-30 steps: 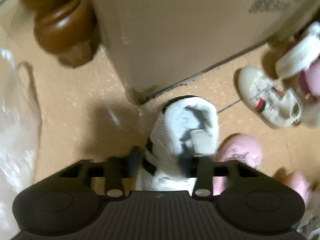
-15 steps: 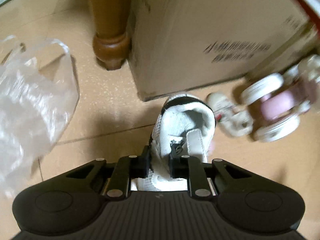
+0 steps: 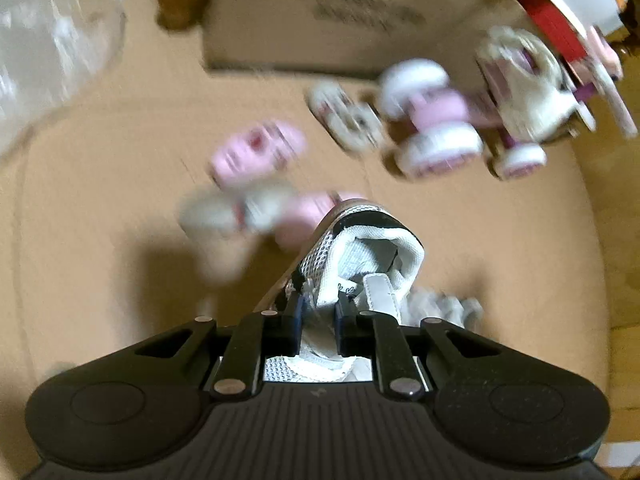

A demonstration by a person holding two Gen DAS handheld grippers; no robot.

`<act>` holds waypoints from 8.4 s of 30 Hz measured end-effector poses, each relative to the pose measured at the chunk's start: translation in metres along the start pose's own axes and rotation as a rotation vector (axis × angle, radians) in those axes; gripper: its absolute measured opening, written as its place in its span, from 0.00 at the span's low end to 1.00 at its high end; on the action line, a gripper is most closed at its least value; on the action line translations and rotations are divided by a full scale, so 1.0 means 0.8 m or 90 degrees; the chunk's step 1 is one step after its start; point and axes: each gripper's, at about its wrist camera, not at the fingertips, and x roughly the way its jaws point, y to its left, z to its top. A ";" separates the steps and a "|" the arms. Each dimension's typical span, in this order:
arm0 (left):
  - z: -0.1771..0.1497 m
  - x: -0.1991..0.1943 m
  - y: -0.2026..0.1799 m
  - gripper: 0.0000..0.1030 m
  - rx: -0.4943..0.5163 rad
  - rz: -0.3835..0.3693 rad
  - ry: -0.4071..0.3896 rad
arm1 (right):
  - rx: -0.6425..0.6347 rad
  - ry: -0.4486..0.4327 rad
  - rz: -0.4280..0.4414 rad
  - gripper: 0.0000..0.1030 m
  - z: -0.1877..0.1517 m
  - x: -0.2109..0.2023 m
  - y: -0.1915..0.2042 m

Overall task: Organize scattered shoes
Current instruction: 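Lift the white mesh sneaker with the left tool and carry it to the row, then lower the white mesh sneaker beside the lavender-lined sneakers and open the left tool, then reach the left tool toward a pink bear-print sock shoe by the box, then grasp the pink bear-print sock shoe at its opening with the left tool, then carry the pink sock shoe with the left tool toward the shoe row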

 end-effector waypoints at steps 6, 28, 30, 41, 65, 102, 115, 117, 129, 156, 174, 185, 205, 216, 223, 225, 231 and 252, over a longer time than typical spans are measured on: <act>-0.091 0.032 -0.045 0.14 -0.029 -0.047 0.052 | 0.003 -0.009 0.005 0.79 -0.003 -0.007 -0.002; -0.235 0.130 -0.060 0.14 -0.110 -0.013 0.172 | -0.051 0.074 0.039 0.79 -0.027 0.039 0.029; -0.235 0.136 -0.059 0.14 -0.110 -0.007 0.172 | -0.056 0.084 0.043 0.79 -0.028 0.046 0.033; -0.231 0.177 -0.082 0.27 -0.040 0.019 0.225 | -0.086 0.130 0.055 0.79 -0.029 0.074 0.052; -0.173 0.104 -0.143 0.52 0.331 0.012 0.098 | -0.070 0.080 0.037 0.79 -0.004 0.051 0.042; -0.189 0.158 -0.209 0.26 0.686 0.037 0.151 | 0.041 0.016 0.042 0.79 0.004 0.031 -0.006; 0.064 -0.007 -0.082 0.62 0.582 0.262 0.052 | 0.236 -0.113 0.137 0.78 0.039 0.017 -0.037; 0.091 -0.017 -0.073 0.62 0.588 0.288 0.046 | 0.258 -0.123 0.158 0.78 0.044 0.022 -0.037; 0.174 0.083 0.033 0.61 0.455 0.300 0.097 | 0.228 -0.074 0.175 0.76 0.073 0.066 0.004; 0.193 0.159 0.111 0.17 0.221 0.253 0.090 | 0.207 0.014 0.162 0.76 0.055 0.124 0.023; 0.204 0.173 0.144 0.24 0.189 0.258 0.111 | 0.262 0.002 0.188 0.58 0.058 0.328 0.141; 0.212 0.174 0.159 0.24 0.181 0.226 0.114 | 0.309 0.001 0.179 0.44 0.059 0.407 0.167; 0.228 0.155 0.133 0.16 0.266 0.174 0.074 | 0.321 -0.052 0.189 0.10 0.063 0.391 0.142; 0.229 0.124 0.054 0.16 0.368 0.109 0.047 | 0.220 -0.057 0.172 0.09 0.055 0.301 0.066; 0.211 0.111 -0.007 0.16 0.464 0.061 0.063 | 0.078 0.027 0.115 0.09 0.009 0.247 -0.003; 0.204 0.111 -0.024 0.16 0.488 0.046 0.070 | 0.049 0.052 0.107 0.09 -0.009 0.240 -0.014; 0.168 0.119 -0.101 0.16 0.577 -0.013 0.096 | 0.000 0.105 0.099 0.09 -0.062 0.241 -0.030; 0.087 0.199 -0.226 0.16 0.680 -0.124 0.161 | -0.247 0.198 0.135 0.09 -0.138 0.368 0.058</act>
